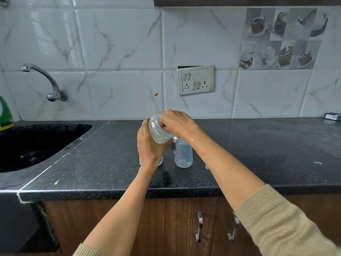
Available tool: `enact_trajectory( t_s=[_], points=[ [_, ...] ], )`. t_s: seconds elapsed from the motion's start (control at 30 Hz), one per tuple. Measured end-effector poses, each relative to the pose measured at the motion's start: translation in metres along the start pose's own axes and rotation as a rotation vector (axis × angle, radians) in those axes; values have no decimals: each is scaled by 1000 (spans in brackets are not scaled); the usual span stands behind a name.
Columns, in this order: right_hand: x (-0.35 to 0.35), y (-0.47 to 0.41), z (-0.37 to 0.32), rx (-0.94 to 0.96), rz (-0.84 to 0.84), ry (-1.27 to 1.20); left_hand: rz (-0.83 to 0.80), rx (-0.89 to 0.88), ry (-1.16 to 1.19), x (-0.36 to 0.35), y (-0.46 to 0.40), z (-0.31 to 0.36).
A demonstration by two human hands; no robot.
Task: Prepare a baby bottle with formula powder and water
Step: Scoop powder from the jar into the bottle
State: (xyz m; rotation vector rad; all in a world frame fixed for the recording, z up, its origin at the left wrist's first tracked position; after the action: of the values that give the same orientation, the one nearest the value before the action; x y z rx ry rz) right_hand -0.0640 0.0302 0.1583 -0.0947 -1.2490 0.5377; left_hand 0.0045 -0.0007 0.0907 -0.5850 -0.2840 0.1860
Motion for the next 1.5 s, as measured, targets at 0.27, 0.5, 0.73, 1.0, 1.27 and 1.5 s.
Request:
enact_trajectory(
  t_s=[0.27, 0.5, 0.73, 1.0, 1.27, 1.5],
  points=[
    [-29, 4, 30, -146, -115, -474, -24, -48, -40, -1, 4, 4],
    [-38, 12, 46, -289, -73, -745, -36, -43, -70, -2, 5, 1],
    [-50, 26, 69, -571, 63, -1095, -50, 56, -85, -6, 2, -7],
    [-60, 34, 90, -755, 182, -1319, -50, 153, -30, 1, 0, -11],
    [-67, 35, 88, -772, 226, -1442, -55, 175, -25, 0, -2, -15],
    [-63, 29, 97, -784, 264, -1448, -66, 194, -50, -7, -16, -21]
  ],
)
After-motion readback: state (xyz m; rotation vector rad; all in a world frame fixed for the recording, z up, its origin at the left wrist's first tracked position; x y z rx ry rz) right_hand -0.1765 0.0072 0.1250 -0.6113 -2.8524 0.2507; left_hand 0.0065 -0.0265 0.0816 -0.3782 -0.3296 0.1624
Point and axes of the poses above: each hand's wrist, its own y-axis away from the middle knuckle, its own x-axis out of the back of the hand, z = x × y, the point moved 10 cm from there along -y, towards the middle knuckle, and after that the axes turned 12 degrees about x, right-handed, at the moved point
